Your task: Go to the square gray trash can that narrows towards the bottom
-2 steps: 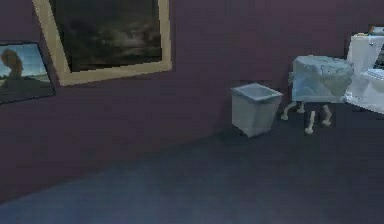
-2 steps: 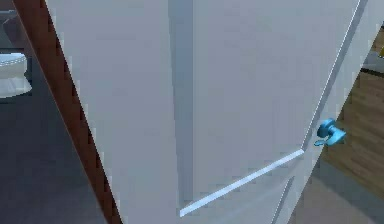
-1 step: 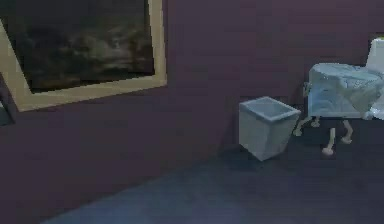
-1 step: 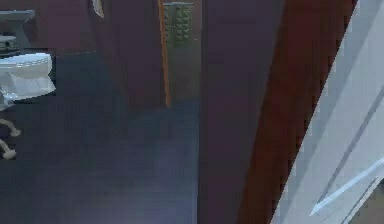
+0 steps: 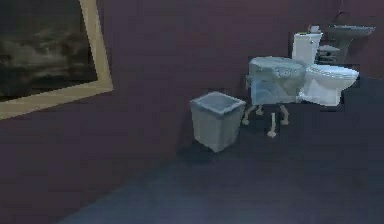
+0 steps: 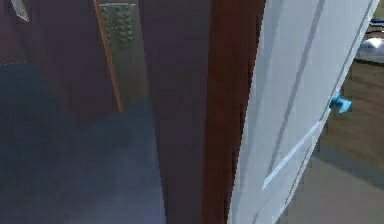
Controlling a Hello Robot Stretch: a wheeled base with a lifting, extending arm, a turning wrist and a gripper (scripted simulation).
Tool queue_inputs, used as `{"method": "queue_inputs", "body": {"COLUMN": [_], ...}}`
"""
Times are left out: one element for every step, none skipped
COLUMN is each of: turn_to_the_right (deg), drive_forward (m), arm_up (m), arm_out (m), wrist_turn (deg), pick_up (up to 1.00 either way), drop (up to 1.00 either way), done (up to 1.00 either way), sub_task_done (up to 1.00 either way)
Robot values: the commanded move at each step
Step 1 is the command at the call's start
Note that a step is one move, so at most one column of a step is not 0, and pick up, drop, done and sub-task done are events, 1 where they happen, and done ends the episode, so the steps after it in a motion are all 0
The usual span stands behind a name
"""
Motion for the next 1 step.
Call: {"method": "queue_inputs", "body": {"turn_to_the_right": [0.0], "drive_forward": [0.85], "arm_up": [0.0], "arm_out": [0.0], "wrist_turn": [0.0], "pick_up": [0.0], "drop": [0.0], "done": [0.0], "sub_task_done": [0.0]}}
